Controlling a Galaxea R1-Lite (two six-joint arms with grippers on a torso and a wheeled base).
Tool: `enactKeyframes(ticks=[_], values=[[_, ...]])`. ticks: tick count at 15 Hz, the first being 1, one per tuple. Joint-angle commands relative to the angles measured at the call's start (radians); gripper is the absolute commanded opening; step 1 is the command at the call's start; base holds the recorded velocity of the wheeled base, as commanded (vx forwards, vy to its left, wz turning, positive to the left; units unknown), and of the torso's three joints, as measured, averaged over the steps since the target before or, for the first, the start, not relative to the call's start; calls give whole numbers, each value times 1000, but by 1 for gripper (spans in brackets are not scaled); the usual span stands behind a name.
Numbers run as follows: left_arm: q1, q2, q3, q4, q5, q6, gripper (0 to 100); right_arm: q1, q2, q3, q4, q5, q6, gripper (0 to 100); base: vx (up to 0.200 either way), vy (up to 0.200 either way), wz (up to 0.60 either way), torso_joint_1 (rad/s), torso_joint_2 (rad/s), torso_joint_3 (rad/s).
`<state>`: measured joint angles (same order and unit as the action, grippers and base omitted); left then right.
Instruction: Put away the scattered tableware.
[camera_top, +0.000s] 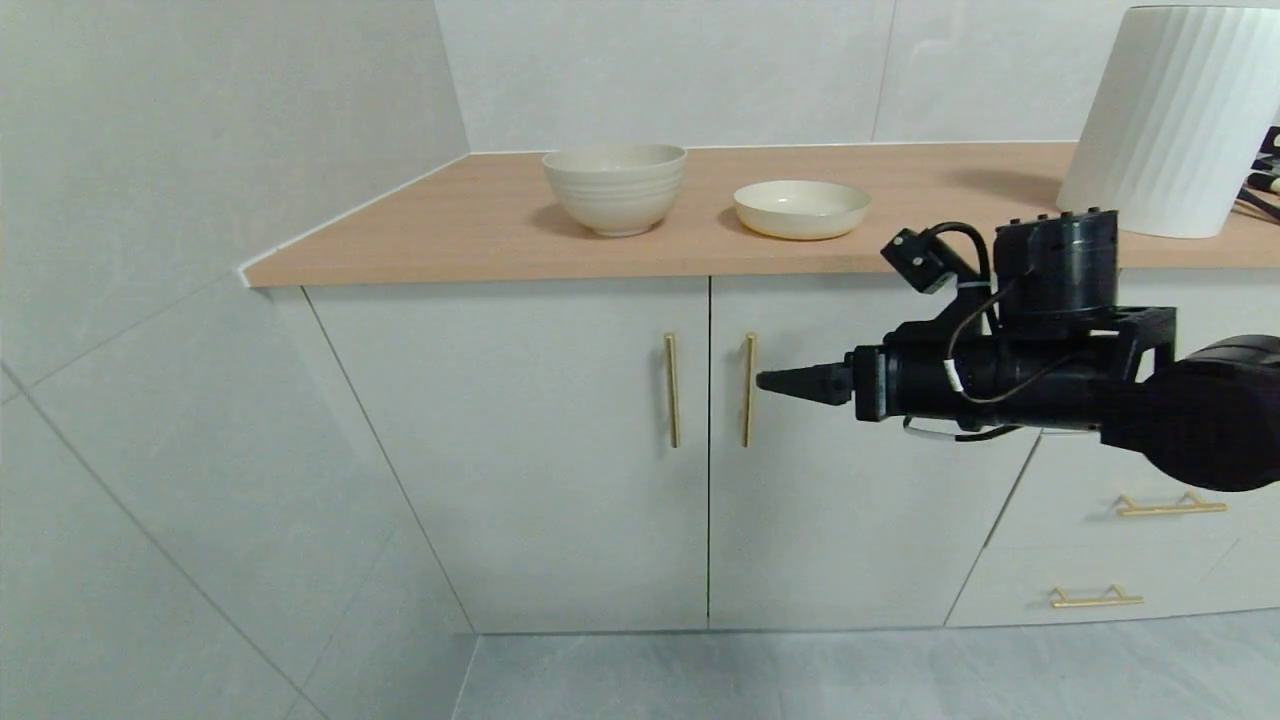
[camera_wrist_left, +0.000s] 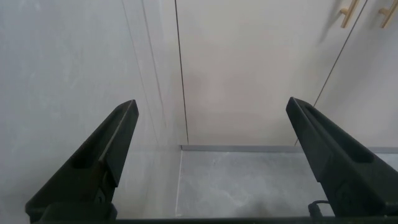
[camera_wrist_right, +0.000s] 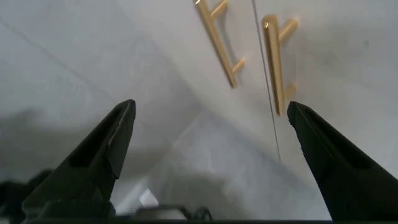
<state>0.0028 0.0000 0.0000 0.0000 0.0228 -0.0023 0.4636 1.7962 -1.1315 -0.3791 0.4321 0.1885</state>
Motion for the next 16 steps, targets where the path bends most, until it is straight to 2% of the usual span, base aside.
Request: enactKeyframes(ticks=[1, 4, 6, 16], values=[[0, 0, 0, 0, 0, -1, 100, 7, 132, -21, -73, -3, 31, 100, 0, 0, 0, 0, 0, 0], [0, 0, 0, 0, 0, -1, 100, 33, 229, -21, -218, -44, 65, 100, 0, 0, 0, 0, 0, 0], [0, 0, 0, 0, 0, -1, 100, 50, 275, -21, -294, -112, 65, 100, 0, 0, 0, 0, 0, 0], [0, 0, 0, 0, 0, -1, 100, 69, 308, -25, -409, -122, 109, 100, 0, 0, 0, 0, 0, 0]])
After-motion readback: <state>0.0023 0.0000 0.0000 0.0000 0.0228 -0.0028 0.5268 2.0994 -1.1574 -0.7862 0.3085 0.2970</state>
